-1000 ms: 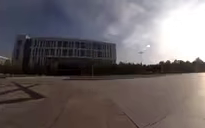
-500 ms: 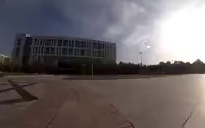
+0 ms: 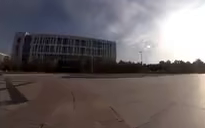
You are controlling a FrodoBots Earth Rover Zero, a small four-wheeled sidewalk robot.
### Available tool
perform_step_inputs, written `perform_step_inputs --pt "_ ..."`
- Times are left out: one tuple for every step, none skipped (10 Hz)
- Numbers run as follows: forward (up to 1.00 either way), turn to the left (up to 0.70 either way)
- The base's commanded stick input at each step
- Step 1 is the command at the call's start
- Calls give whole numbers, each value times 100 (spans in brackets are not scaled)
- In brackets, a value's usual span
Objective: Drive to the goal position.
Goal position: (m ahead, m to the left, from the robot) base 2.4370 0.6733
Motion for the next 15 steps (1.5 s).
perform_step_inputs --pt "70 0" --pt "70 0" --pt "70 0" --pt "70 0" --pt "70 0" --pt "70 0" --pt "70 0" --pt "70 0" --pt "70 0" --pt "70 0" --pt "70 0" --pt "70 0" --pt "70 0" --pt "70 0" --pt "70 0"
